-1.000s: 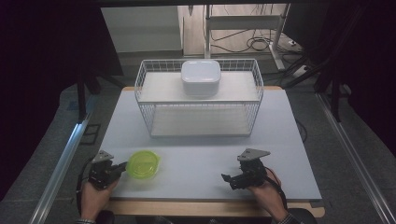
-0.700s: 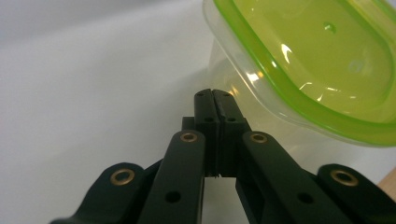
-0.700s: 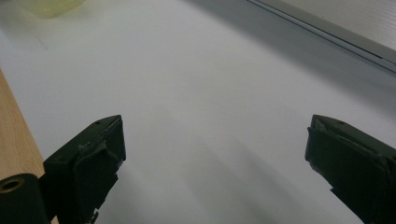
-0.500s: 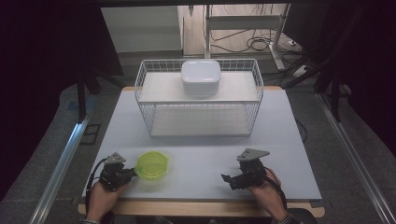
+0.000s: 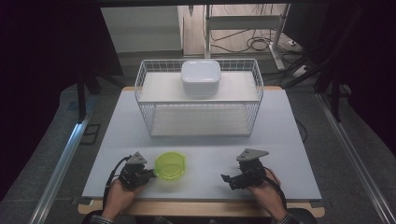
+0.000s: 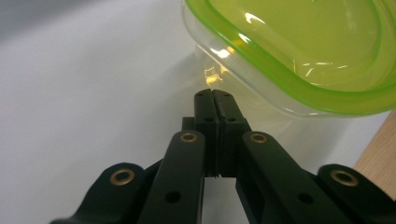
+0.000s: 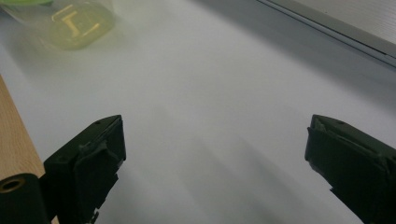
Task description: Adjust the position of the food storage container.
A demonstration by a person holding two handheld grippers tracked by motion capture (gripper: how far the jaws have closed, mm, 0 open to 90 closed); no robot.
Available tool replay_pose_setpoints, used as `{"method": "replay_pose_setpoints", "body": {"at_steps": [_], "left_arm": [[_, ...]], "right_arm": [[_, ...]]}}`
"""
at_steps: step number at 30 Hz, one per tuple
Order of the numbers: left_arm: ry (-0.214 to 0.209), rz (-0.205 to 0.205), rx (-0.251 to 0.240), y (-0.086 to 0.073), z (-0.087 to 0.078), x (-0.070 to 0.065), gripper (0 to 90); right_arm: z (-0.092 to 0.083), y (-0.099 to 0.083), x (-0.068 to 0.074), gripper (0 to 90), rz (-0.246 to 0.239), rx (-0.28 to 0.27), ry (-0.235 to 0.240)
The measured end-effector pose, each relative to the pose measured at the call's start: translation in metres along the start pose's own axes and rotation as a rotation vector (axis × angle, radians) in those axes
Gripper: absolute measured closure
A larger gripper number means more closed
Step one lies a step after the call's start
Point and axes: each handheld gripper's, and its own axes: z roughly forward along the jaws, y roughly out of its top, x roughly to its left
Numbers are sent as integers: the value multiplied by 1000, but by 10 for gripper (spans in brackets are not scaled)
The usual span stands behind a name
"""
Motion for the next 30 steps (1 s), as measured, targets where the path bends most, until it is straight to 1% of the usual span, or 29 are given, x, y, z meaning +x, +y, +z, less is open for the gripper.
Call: {"method": "replay_pose_setpoints", "body": {"at_steps": [4,8,16,23,25,28,30], "left_arm": [[-8,26,-3,8,7,-8,891],[-19,34,-10,14,13,-15,889],[-48,91,-1,21,24,-32,886],[-62,115,-6,30,34,-45,883],[-71,123,-14,33,37,-50,881],[-75,133,-22,35,40,-54,871],[-64,142,-19,34,40,-55,848]], "right_arm": [[0,0,-1,54,8,0,2],[1,-1,-2,56,23,5,9],[1,-1,-4,58,31,5,10],[2,-1,-4,58,31,7,15],[2,-1,-4,58,30,9,16],[2,-1,-5,59,31,8,17],[2,-2,-6,59,31,7,19]]}}
